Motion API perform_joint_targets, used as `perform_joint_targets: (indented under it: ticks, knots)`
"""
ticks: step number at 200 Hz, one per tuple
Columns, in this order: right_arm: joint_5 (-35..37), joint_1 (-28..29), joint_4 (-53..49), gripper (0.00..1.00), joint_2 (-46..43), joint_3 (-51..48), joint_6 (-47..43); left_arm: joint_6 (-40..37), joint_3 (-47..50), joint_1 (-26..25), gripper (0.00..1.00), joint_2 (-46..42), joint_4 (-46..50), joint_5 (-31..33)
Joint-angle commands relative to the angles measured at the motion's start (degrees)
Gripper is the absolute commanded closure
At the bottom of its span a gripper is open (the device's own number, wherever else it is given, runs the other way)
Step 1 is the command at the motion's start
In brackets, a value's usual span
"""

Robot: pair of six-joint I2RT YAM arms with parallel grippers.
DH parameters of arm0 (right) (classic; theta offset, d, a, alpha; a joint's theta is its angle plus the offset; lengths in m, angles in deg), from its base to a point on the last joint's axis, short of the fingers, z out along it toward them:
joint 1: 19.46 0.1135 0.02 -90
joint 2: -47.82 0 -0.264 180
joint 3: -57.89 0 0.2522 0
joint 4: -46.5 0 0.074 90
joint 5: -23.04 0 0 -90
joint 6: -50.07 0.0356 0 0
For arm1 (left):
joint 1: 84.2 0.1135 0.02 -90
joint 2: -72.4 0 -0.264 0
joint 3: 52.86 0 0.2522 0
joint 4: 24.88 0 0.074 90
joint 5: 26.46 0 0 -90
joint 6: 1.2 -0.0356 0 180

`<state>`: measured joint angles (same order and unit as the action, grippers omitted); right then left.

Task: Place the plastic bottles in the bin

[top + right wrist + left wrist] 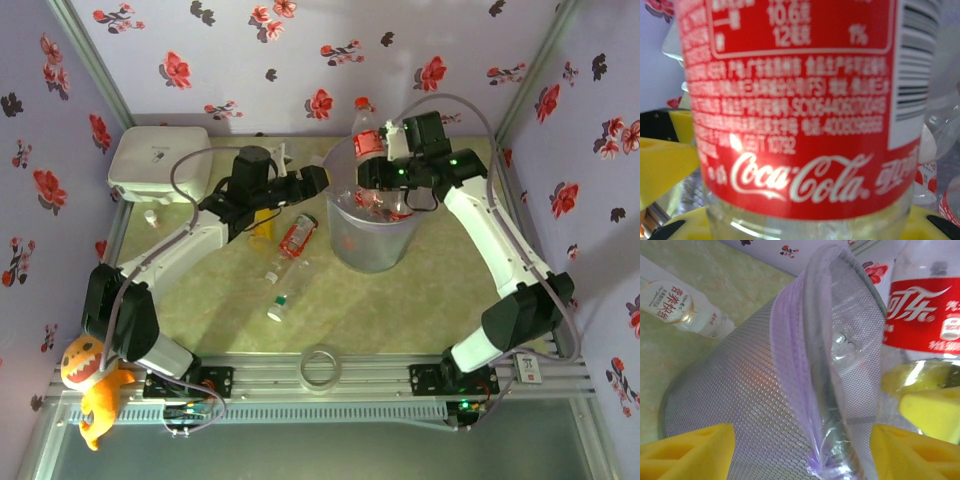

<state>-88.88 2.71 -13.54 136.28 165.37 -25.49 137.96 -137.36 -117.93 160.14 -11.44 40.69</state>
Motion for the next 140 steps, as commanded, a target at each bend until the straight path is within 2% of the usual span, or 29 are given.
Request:
perform_joint_targets:
  ticks: [1,13,56,77,100,140]
  knots:
    - [-2.88,0.21,0.13,0.57,0.5,-1.94,-2.69,-0.51,-3.09,-1.04,0.32,1.27,0.31,1.82]
    - [-4.14,0.2,-1.39,0.56,1.71,-1.44,-4.01,-1.64,-4.41,-1.26,0.36,2.01,2.45,2.5]
    - [-7.04,1.62,-3.48,0.53,3.88,-1.95,-7.66,-0.75,-5.11,-1.75,0.42,3.59,1.23,2.5]
    - [-7.49,1.82,-5.18,0.46,3.84,-1.44,-9.74,-0.42,-5.2,-1.73,0.45,3.96,1.03,2.71]
    - [-5.17,1.57,-6.91,0.33,3.25,0.28,-11.48,-0.43,-5.2,-1.77,0.48,4.01,1.13,3.0]
    - [-1.4,-0.11,-7.61,0.29,1.73,5.39,-11.65,-0.9,-5.64,-1.95,0.51,3.95,2.14,3.64]
